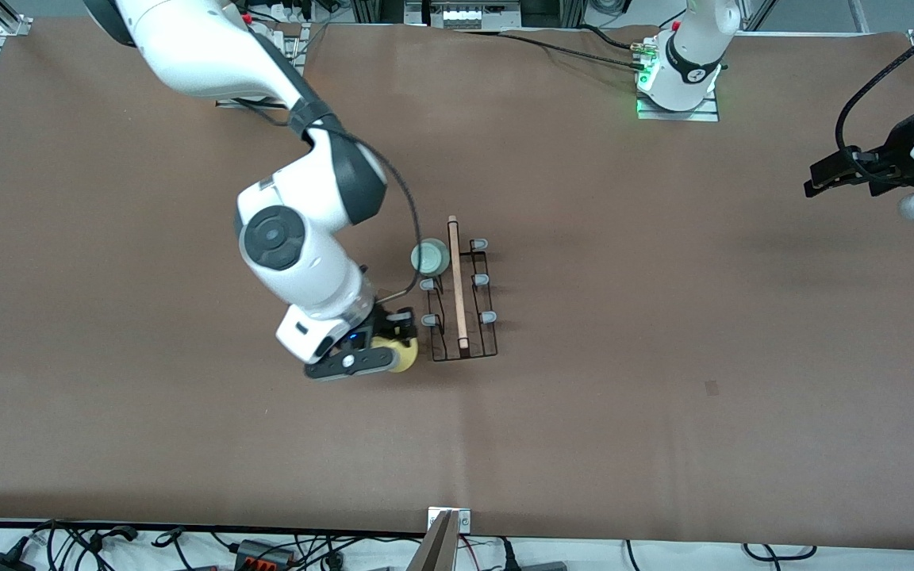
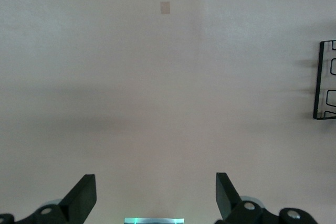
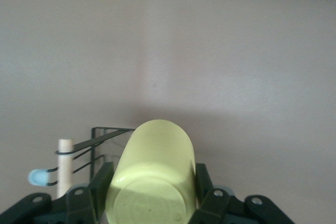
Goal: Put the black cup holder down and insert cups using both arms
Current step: 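Lower the yellow cup onto a rack peg and open the right gripper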
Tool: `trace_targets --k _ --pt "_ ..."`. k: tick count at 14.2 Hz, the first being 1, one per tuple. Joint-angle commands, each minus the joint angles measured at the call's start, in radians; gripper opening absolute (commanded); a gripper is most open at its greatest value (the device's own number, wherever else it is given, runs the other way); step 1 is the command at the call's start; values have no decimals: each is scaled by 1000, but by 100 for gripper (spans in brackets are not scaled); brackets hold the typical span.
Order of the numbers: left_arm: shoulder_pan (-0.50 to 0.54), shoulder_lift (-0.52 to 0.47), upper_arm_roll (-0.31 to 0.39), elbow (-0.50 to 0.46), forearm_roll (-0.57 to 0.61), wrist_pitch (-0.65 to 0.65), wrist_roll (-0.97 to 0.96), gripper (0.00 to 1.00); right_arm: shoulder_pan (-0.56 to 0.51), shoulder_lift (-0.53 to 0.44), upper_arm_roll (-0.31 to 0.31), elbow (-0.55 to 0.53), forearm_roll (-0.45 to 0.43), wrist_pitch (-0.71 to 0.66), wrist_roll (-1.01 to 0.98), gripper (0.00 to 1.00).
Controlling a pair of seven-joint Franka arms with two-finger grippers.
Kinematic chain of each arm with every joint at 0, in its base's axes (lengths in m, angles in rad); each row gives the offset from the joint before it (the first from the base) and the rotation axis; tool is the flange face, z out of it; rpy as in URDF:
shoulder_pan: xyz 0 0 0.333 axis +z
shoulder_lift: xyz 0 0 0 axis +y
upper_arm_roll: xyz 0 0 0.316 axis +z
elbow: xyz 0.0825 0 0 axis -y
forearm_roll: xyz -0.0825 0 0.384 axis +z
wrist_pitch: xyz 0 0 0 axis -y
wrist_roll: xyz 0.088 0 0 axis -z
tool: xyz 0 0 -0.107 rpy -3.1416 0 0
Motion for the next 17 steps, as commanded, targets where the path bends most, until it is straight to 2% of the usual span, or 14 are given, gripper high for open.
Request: trace_targets --k 1,7,17 --pt "2 10 -3 22 11 -13 1 100 40 16 -9 30 -7 16 32 24" --pt "2 10 -3 22 11 -11 1 100 69 36 -3 23 -3 42 57 25" --pt "1 10 -3 22 11 -11 1 100 77 41 -5 7 -51 -57 50 25"
